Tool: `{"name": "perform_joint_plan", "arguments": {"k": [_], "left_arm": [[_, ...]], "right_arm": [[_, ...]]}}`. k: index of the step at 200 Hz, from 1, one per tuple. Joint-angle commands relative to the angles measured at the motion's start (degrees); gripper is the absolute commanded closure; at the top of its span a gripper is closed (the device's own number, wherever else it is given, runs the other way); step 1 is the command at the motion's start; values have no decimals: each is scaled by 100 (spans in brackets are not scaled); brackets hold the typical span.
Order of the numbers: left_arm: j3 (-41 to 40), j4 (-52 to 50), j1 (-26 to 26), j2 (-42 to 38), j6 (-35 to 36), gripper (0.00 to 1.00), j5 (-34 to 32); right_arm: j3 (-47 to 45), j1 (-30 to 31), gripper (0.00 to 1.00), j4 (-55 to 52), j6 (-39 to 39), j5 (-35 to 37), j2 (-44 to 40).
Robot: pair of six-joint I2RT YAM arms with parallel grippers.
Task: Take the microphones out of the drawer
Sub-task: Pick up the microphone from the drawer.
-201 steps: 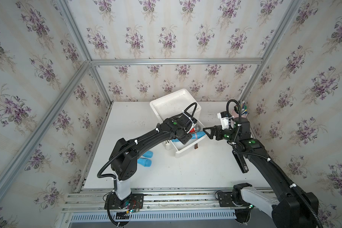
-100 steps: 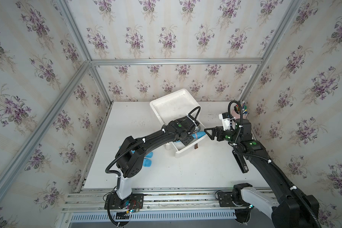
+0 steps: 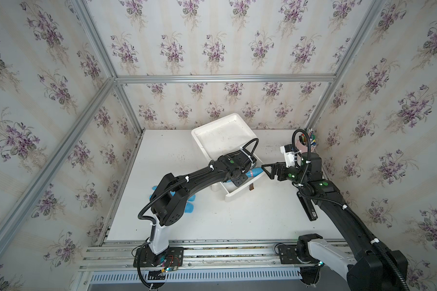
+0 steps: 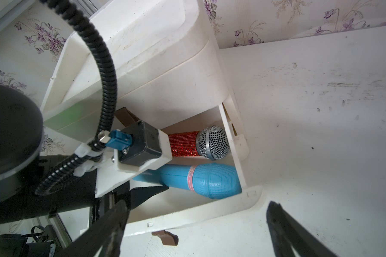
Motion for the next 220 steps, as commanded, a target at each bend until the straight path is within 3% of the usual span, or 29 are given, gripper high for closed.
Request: {"name": "perform_joint_plan", "arguments": {"k": [1,97,220], "left_arm": [[4,-102,1,-48,-78,55,112],[31,-101,-25,-392,39,67,20],[19,-109,-34,-745,103,73,2]], "right_arm": [[-12,4,5,117,-5,-69,-22],[-37,-4,5,151,26,-86,-49],[62,-71,5,139,61,-10,-200]]}}
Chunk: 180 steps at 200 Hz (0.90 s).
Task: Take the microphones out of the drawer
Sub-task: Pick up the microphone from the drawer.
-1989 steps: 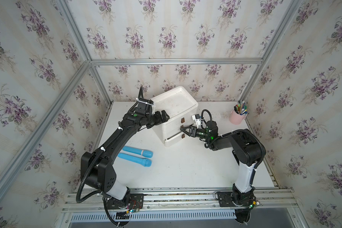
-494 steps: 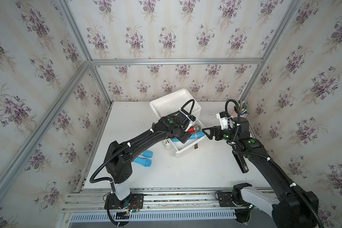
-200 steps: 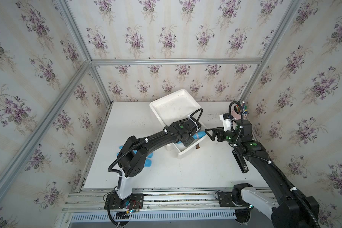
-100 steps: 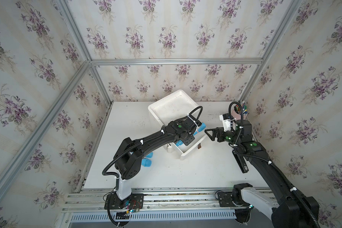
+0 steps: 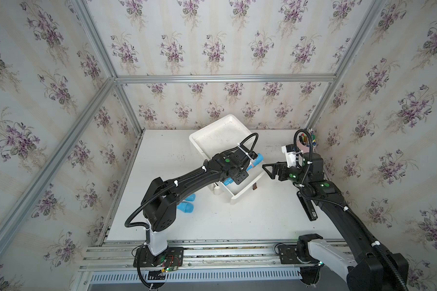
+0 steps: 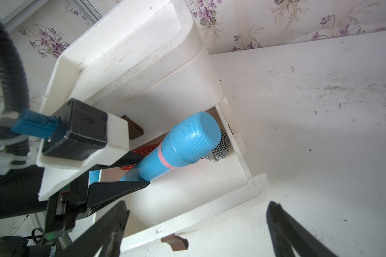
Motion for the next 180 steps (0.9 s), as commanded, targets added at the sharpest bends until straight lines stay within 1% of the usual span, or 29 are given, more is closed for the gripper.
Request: {"name": "perform_joint_plan", "arguments": {"k": [1,30,50,71,127,180], "left_arm": [[14,-71,1,-118,53,73,-4],[25,-104,-1,-60,99,72,173],[83,-150,1,66,41,72,165],[99,-143,-4,28,7,72,111],[126,-176,-2,-400,62,72,44],[149,-415,-4,-738,88,73,-88]], "right_arm": [[71,-28,5,121,41,24,-83],[74,-64,4,153,63,-49,-100],[48,-65,4,194,91,-80,-86],[43,-76,5,163,74,-59,-118],[-27,-135,4,247,142,-82,-155],[-4,-251,4,238,199,-99,-296]]}}
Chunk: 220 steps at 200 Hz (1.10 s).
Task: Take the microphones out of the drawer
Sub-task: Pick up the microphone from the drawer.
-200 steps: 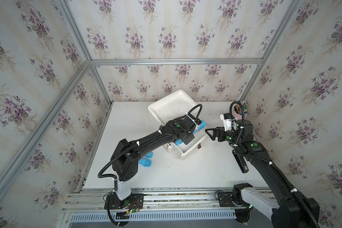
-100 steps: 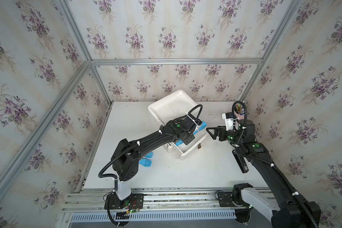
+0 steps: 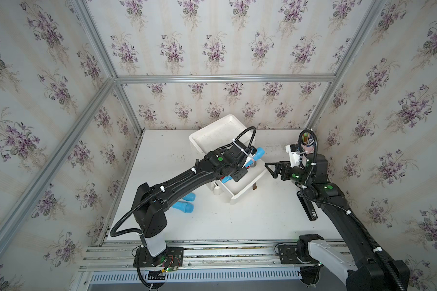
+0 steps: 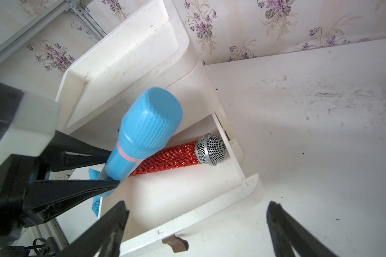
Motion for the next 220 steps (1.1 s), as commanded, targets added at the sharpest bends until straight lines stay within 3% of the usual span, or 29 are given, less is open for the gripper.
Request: {"name": "perform_joint_plan", "arguments": {"k": [1,79,220], "left_arm": [[26,-229,3,-146,75,72,-138],[-63,-604,-82,-717,92,73,-134],[-1210,-813,-902,-1789,-19,75,-254]], "right_arm": [[34,-45,4,178,42,-44,-80],[9,-198,4,165,101,-34,-132],[16,-246,4,414,348,-60,85]]}}
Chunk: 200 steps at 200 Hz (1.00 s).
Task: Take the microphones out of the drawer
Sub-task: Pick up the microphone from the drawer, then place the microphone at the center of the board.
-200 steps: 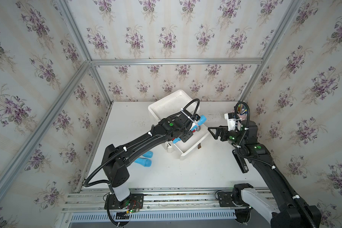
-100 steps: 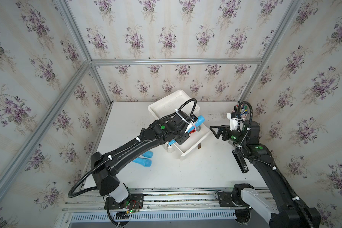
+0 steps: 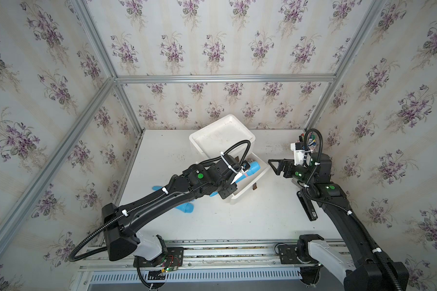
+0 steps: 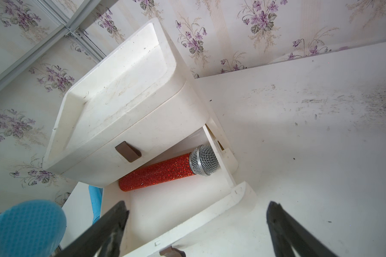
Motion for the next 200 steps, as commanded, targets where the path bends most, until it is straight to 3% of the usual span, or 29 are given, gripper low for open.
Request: {"name": "perform_joint_plan", "arguments": {"k": [1,116,200], "left_arm": [[-90,16,-162,-45,-73,75,-78],[-526,212,-915,387,-446,77,-203],[-1301,473,-1017,249,-700,78,-40]], "right_arm": [[17,1,4,199,55,-45,57],[122,-116,4,209,26,106,376],[103,-201,4,244,33,42,366]]}}
